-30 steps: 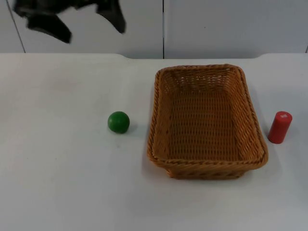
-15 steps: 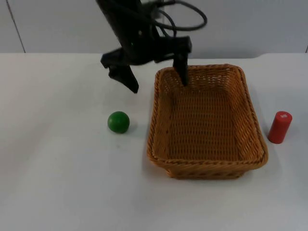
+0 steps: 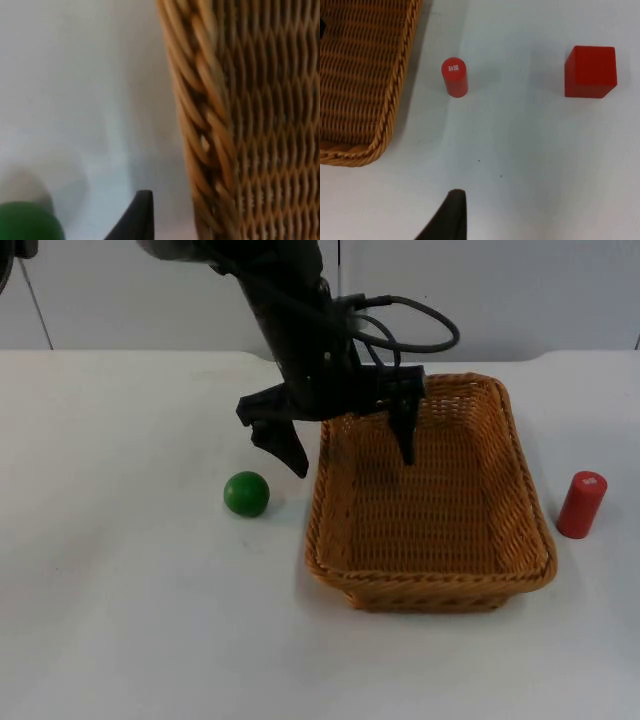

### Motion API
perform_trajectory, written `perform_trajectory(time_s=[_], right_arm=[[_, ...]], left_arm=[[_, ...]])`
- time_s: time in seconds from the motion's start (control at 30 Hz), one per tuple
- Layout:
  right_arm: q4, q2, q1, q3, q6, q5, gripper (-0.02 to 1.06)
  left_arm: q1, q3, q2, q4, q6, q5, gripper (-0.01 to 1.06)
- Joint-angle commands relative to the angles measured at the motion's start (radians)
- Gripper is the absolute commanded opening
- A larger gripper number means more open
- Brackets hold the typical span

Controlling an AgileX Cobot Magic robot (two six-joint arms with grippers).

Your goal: Pick up the basket with the left hand and place the object to the left of the red cylinder into the basket with the right hand.

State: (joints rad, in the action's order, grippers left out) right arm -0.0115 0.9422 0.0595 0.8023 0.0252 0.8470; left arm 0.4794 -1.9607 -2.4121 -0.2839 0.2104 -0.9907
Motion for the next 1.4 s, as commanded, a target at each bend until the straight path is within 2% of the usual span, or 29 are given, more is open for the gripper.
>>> perform_trajectory(time_s=[0.0, 0.27, 0.37, 0.6, 0.77, 0.9, 0.93, 1.03, 1.07, 1.1, 1.17, 1.37], right_arm=[[-0.003, -0.001, -0.006, 0.004, 0.002, -0.006, 1.05], [-0.003, -0.001, -0.006, 0.004, 0.002, -0.007, 1.05], [-0.003, -0.001, -0.006, 0.004, -0.001, -0.004, 1.05], [-0.001, -0.001, -0.006, 0.004, -0.008, -0.004, 1.05], [-0.001, -0.001, -0.006, 0.004, -0.008, -0.004, 1.05], [-0.001, -0.001, -0.005, 0.004, -0.008, -0.004, 1.05], [-0.001, -0.001, -0.005, 0.004, -0.008, -0.004, 1.05], [-0.001, -0.001, -0.005, 0.004, -0.008, -0.004, 1.05], [-0.001, -0.001, -0.005, 0.004, -0.008, -0.004, 1.05], [-0.001, -0.001, -0.005, 0.004, -0.008, -0.004, 1.05], [-0.001, -0.001, -0.005, 0.004, -0.008, -0.004, 1.05], [-0.001, -0.001, -0.005, 0.004, -0.008, -0.004, 1.05]], left_arm=[[0.013, 0.002, 0.006, -0.008, 0.022, -0.008, 1.0], [0.025, 0.025, 0.006, -0.01, 0.034, -0.018, 0.87], [0.031, 0.087, 0.006, -0.01, 0.045, 0.003, 0.79], [0.049, 0.142, 0.006, -0.017, 0.048, 0.037, 0.78], [0.071, 0.142, 0.006, -0.015, 0.056, 0.057, 0.71], [0.066, 0.142, 0.006, 0.005, 0.059, 0.051, 0.33], [0.066, 0.142, 0.006, 0.005, 0.059, 0.051, 0.33], [0.066, 0.142, 0.006, 0.005, 0.059, 0.06, 0.05], [0.066, 0.142, 0.006, 0.005, 0.059, 0.06, 0.05], [0.066, 0.142, 0.008, 0.01, 0.071, 0.064, 0.0], [0.056, 0.142, 0.02, 0.033, 0.111, 0.058, 0.0], [0.017, 0.142, 0.11, 0.037, 0.117, 0.005, 0.0]])
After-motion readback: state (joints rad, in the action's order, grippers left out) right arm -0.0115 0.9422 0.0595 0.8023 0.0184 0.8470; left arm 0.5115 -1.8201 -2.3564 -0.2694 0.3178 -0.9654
